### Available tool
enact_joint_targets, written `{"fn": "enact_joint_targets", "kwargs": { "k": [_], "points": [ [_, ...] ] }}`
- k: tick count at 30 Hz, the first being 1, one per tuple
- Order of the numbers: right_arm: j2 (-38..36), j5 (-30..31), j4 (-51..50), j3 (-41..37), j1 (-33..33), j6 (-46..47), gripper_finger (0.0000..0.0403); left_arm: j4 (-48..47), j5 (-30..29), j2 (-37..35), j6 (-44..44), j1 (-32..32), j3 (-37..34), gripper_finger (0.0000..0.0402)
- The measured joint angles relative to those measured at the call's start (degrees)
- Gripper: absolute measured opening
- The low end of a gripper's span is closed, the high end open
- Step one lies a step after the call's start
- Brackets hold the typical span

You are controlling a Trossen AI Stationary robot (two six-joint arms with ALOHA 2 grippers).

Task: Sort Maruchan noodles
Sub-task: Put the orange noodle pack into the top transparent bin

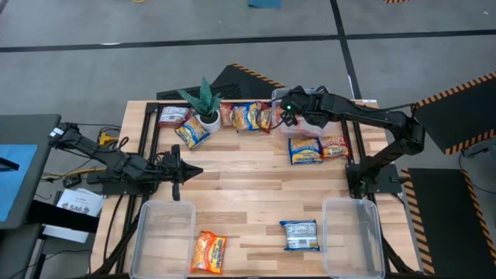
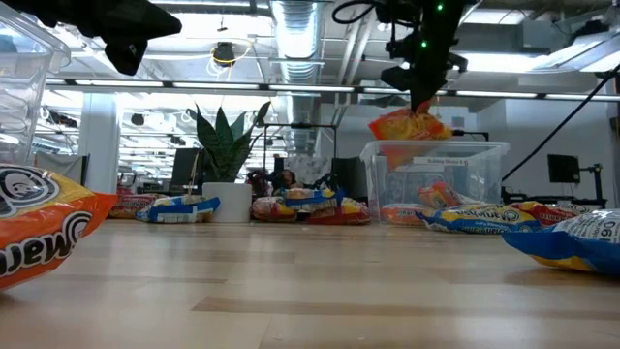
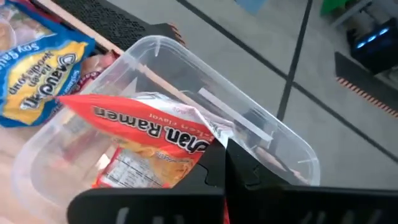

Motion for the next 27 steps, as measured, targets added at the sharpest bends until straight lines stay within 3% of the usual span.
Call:
{"fn": "enact_joint_targets", "kwargs": {
  "k": [8,17,22,27],
  "points": [
    [0.01,-2.71,0.33,0.00,-0.41,0.37,0.0060,0.10,0.00,0.00,-0.34,-0.01,0.00,0.0000],
    [-0.13,-5.33,-0.59,0.00,0.58,-2.10,0.0194,0.13,0.00,0.01,-0.10,-0.02,0.00,0.0000],
    [-0.68,-13.04,-0.53,0.00,6.17,-5.36,0.0244,-0.07,0.00,0.00,-0.17,-0.01,0.00,0.0000],
    [-1.32,-14.63,-0.56,-0.02,15.57,-5.70,0.0249,-1.03,-0.07,0.02,-0.19,-0.02,0.00,0.0000]
  ]
}}
